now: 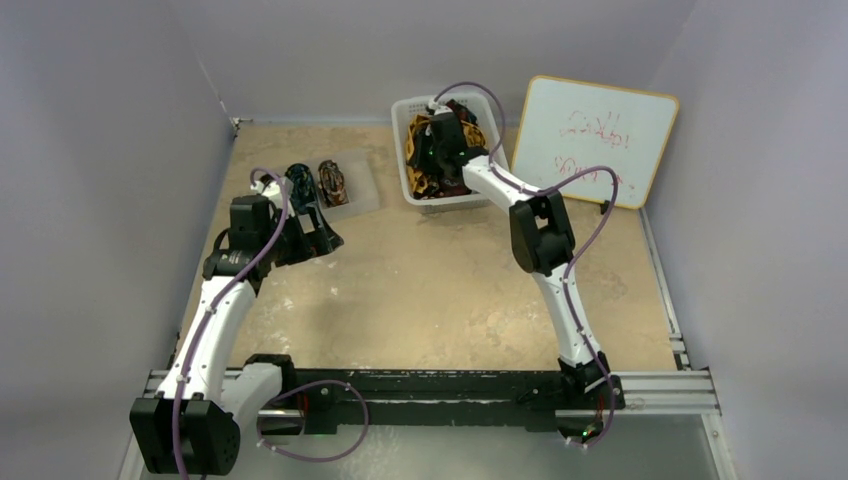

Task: Roll the ties
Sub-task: Pick up the tie from the bin.

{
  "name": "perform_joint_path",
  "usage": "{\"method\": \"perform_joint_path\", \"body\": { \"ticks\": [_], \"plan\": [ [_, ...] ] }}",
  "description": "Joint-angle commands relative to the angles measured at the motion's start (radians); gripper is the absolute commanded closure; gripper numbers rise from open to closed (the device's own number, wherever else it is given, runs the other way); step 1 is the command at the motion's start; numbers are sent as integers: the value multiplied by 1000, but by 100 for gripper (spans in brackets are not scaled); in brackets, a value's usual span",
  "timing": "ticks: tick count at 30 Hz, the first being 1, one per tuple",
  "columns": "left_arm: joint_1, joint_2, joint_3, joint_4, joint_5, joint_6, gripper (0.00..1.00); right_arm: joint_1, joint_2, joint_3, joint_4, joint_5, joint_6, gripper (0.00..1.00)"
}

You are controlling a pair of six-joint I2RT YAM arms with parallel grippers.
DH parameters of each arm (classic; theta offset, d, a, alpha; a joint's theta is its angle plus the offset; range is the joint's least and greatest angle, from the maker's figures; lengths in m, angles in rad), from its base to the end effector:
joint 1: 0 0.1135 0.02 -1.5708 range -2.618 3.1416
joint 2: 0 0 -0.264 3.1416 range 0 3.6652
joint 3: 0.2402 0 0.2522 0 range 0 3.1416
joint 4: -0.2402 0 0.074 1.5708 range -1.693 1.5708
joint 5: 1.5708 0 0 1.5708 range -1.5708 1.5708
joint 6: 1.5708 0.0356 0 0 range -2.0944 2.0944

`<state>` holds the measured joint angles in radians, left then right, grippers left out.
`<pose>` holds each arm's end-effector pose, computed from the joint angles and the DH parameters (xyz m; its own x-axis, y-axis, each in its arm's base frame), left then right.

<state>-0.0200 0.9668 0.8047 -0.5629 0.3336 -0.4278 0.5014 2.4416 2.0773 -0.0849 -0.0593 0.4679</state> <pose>0.2018 -0.0157 0.2791 -0.7128 -0.3778 -0.5910 -0.0349 0.8606 -0.5081 0.4996 0.2762 0.2048 -0.5774 0.1969 -0.7924 -0.2983 0.8525 0.4292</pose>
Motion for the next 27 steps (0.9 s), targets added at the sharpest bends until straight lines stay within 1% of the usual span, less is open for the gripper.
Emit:
{"method": "perform_joint_path", "body": {
  "ticks": [1, 7, 8, 14, 16, 20, 22, 26, 27],
  "plan": [
    [3, 2, -7, 15, 7, -11, 0, 15, -20, 26, -64, 22, -19, 77],
    [4, 19, -4, 14, 15, -8, 0, 15, -65, 64, -82, 24, -21, 98],
    [3, 19, -5, 14, 15, -9, 0, 15, -75, 69, -82, 22, -20, 100],
    [4, 16, -5, 14, 13, -7, 0, 8, -155, 78, -67, -32, -12, 100],
    [3, 16, -5, 14, 13, -9, 0, -4, -192, 34, -42, -72, 1, 100],
    [3, 19, -4, 11, 10, -9, 0, -42, -293, -119, 65, -171, 62, 100],
    [3, 19, -4, 11, 11, -9, 0, -48, -321, -167, 82, -175, 67, 100],
    [3, 24, -4, 12, 16, -8, 0, -50, -360, -211, 81, -208, 49, 100],
    [3, 25, -4, 12, 16, -8, 0, -50, -384, -240, 109, -211, 49, 100]
  ]
}}
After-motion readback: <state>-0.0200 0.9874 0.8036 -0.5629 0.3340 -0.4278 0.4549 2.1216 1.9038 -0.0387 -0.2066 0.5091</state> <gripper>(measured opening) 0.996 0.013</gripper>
